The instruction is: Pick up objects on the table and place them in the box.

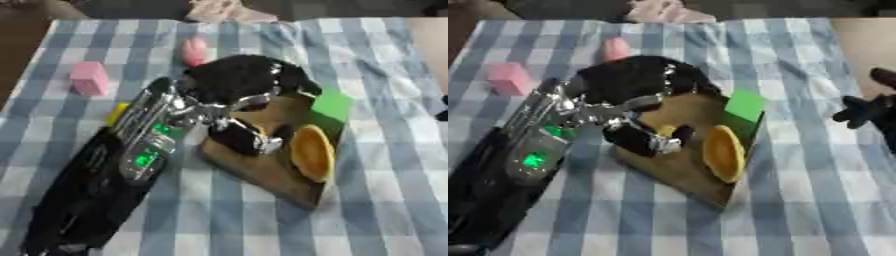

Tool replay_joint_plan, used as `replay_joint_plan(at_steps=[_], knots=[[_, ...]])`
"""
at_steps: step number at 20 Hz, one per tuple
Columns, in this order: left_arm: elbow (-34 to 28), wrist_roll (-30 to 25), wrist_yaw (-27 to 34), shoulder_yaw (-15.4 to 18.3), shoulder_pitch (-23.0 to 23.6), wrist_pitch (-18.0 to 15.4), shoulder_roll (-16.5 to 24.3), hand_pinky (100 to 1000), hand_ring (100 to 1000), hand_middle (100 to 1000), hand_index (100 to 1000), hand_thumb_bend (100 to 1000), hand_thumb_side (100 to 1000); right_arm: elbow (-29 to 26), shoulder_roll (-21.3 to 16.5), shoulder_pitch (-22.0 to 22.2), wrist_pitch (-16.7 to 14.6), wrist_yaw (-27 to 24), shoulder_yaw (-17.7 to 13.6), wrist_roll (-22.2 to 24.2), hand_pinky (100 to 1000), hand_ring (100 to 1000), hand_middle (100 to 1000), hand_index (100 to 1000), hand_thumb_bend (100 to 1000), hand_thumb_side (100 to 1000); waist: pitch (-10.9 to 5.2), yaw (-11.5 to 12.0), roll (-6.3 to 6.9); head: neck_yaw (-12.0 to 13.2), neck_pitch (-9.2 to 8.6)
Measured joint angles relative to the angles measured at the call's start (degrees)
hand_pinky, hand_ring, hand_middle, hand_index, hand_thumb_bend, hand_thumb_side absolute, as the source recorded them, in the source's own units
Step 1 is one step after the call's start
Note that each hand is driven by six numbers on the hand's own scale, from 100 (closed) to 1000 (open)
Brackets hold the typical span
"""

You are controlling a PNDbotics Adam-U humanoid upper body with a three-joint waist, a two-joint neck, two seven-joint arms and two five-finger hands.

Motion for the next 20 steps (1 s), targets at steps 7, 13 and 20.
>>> replay_joint_plan(at_steps=[7, 13, 20], knots=[[-1.2, 0.8, 1.5, 5.5, 1.8, 4.6, 9.2, 885, 872, 816, 932, 100, 299, 0.0, -0.5, 0.6, -0.3, 0.3, -0.5, -0.7, 980, 725, 566, 970, 100, 470, -0.02, 0.5, 0.28, -1.3, 0.0], [2.9, 2.1, 2.3, 6.1, 3.4, 5.6, 17.9, 879, 870, 813, 928, 104, 360, 0.0, -0.6, 0.6, -0.7, 0.4, -0.6, -0.7, 980, 725, 565, 969, 100, 470, 0.06, 0.3, 0.15, -0.6, -0.07], [5.9, 3.5, 5.1, 6.3, 5.7, 6.8, 26.7, 873, 867, 808, 924, 168, 445, 0.0, -0.6, 0.6, -0.8, 0.6, -0.5, -0.6, 980, 725, 565, 969, 100, 470, 0.49, -0.4, 0.14, 0.8, -0.23]])
